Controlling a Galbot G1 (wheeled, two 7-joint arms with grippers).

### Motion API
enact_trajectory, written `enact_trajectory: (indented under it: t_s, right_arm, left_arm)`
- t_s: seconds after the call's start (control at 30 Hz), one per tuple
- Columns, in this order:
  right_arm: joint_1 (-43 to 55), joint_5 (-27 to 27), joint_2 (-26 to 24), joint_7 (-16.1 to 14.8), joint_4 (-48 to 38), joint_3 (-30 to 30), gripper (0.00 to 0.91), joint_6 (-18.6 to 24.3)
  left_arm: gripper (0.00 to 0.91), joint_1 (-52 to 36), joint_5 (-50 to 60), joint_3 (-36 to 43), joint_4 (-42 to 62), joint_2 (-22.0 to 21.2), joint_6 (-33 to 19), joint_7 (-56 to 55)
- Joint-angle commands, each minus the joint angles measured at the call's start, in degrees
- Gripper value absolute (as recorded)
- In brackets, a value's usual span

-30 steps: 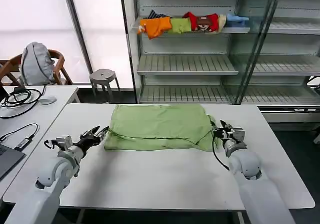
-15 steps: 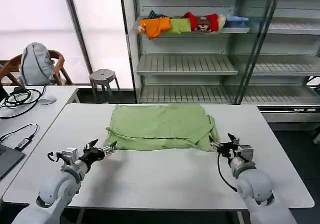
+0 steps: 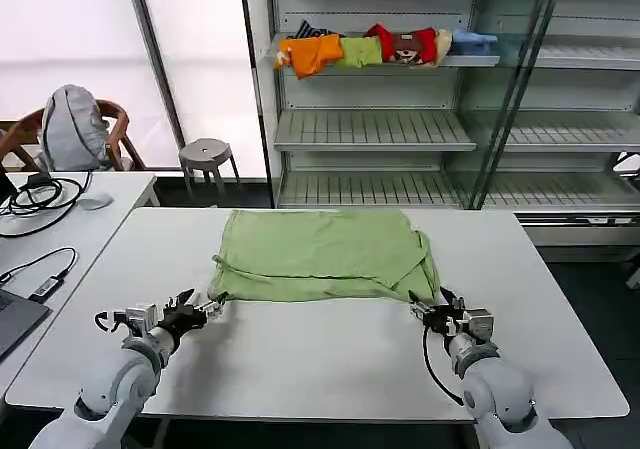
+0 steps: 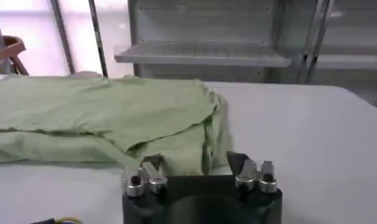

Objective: Fold and organize the clothes.

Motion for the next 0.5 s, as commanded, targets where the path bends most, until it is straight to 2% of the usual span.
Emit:
enact_trajectory:
  t_s: [0.03, 0.5]
  right_arm:
    - [-0.8, 1.3, 0.5, 0.6, -0.4, 0.0, 0.000, -0.5]
    - [-1.7, 0.2, 0.9, 0.2, 0.4, 1.6, 0.000, 0.0]
  left_arm:
    - [0.010, -0.1, 0.2, 0.7, 1.0, -0.4, 0.3, -0.1]
    - [0.010, 0.9, 2.0, -0.4, 0.2, -0.3, -0.8, 2.1]
